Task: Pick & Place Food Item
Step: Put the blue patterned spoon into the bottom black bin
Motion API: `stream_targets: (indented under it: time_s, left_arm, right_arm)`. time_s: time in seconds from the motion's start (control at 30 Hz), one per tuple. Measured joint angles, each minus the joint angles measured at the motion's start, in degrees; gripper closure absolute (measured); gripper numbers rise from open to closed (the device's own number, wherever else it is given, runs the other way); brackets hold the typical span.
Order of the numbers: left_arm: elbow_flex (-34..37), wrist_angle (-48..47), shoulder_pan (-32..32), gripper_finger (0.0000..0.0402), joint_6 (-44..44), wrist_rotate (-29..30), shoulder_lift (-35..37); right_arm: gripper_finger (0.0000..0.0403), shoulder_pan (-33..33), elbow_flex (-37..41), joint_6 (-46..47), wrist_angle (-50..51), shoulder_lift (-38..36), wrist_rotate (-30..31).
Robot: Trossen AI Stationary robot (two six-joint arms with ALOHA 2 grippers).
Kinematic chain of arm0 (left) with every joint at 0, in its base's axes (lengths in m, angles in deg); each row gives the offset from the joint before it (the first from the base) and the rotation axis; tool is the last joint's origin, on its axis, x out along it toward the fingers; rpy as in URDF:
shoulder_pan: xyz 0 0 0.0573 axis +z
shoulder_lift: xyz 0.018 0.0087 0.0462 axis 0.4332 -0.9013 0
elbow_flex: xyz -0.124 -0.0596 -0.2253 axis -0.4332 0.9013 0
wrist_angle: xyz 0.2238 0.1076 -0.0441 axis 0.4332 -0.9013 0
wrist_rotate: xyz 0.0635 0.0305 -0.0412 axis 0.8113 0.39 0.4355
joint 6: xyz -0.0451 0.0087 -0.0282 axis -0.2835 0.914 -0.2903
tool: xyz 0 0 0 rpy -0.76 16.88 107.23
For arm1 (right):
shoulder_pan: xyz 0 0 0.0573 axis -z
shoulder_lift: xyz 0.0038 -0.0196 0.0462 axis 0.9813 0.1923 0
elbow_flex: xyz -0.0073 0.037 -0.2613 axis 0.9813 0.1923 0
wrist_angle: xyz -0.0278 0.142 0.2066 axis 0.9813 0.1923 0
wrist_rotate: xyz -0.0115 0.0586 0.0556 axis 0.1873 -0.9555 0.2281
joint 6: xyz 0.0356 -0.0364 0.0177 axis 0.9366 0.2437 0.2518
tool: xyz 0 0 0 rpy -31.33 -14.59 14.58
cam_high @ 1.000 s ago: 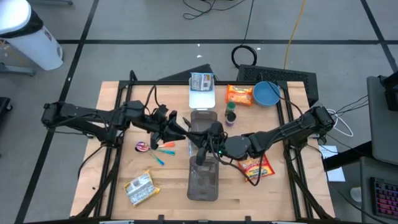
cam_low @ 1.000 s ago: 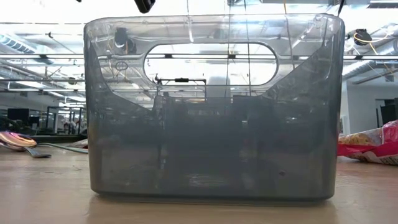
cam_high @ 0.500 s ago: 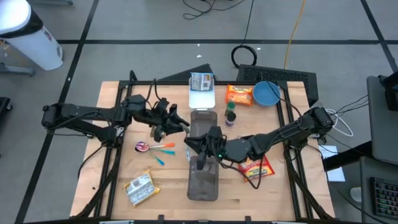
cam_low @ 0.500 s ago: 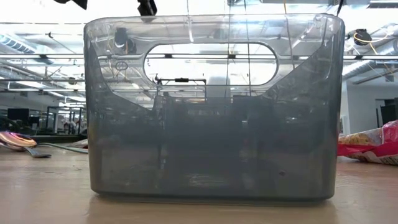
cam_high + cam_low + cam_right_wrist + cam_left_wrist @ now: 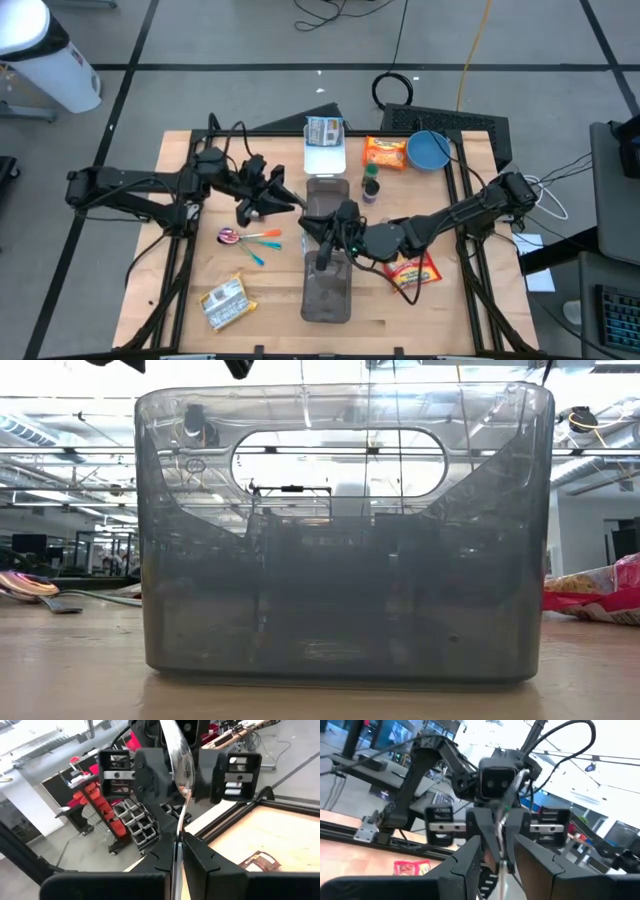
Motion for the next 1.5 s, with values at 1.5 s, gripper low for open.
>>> stream_targets:
  time_s: [1.5]
  left_arm:
    - [-0.09,0.78,0.01,0.0394,0.13,1.97,0.54]
  right_arm:
    - [0.0359,2.54,0.05,4.70,0.47,0.37,-9.53]
